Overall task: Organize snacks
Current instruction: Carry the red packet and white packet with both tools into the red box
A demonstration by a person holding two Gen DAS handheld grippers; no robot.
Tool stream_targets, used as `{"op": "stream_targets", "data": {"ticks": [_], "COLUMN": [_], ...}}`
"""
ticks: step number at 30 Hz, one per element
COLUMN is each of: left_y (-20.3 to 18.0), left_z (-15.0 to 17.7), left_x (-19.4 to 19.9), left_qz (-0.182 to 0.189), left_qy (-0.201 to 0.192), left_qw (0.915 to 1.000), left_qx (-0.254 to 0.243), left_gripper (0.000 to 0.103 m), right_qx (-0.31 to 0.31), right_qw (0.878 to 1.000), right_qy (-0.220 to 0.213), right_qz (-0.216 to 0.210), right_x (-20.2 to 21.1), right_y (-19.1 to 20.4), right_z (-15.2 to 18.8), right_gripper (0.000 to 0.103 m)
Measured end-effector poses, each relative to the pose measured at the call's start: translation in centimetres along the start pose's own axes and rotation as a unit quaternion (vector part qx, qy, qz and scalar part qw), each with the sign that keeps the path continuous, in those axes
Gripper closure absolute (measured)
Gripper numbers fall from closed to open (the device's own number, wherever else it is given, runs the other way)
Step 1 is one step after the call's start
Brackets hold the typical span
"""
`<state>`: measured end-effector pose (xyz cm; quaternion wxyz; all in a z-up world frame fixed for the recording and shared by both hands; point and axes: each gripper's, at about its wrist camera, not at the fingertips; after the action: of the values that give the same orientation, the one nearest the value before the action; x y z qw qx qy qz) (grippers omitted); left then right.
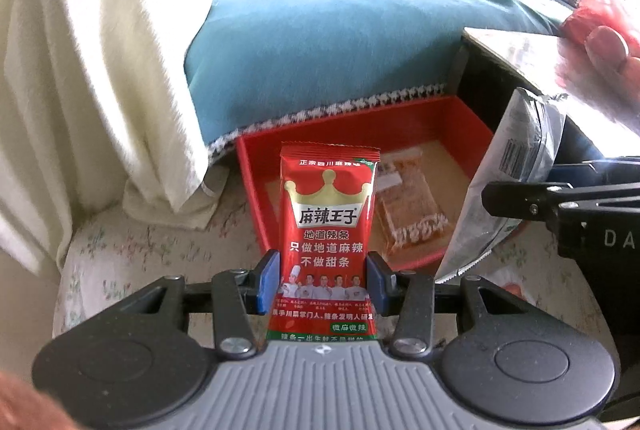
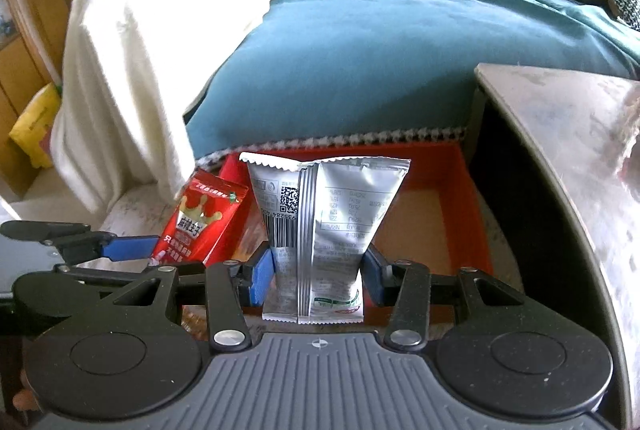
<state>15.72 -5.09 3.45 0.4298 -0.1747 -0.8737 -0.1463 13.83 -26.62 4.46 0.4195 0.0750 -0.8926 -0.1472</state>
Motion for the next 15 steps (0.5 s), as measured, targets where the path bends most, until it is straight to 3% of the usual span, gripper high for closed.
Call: {"op": "stream_targets", "data": {"ticks": [9,15], "left_y": [0.2,0.4], "left_z": [-2.5,-3.1], "left_x": [-3.6,-6.6], "left_qz": [-0.013,-0.019], "left_qy": [0.008,0.025], "left_qw": [0.9999,0.9994], "left_qx": [0.004,0.014], "left_gripper": [0.064,0.064], "right_qx": [0.000,0.007], "right_qw": [0.999,0.997], "right_qy": [0.019,0.054], "right_qz": [0.027,0.048], "right_x": [-4.0,-8.1], "right_y": [-1.3,-1.7], "right_z": [-2.5,-3.2], "right_gripper": [0.049,0.049]}}
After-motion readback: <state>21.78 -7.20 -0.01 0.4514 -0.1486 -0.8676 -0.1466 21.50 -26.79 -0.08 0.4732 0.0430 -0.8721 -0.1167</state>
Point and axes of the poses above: each gripper's, at about its wrist camera, not at the fingertips, and x roughly against the way its jaws point, y to its left, z to its underside, and after that the axes turned 14 degrees about -x, right-handed
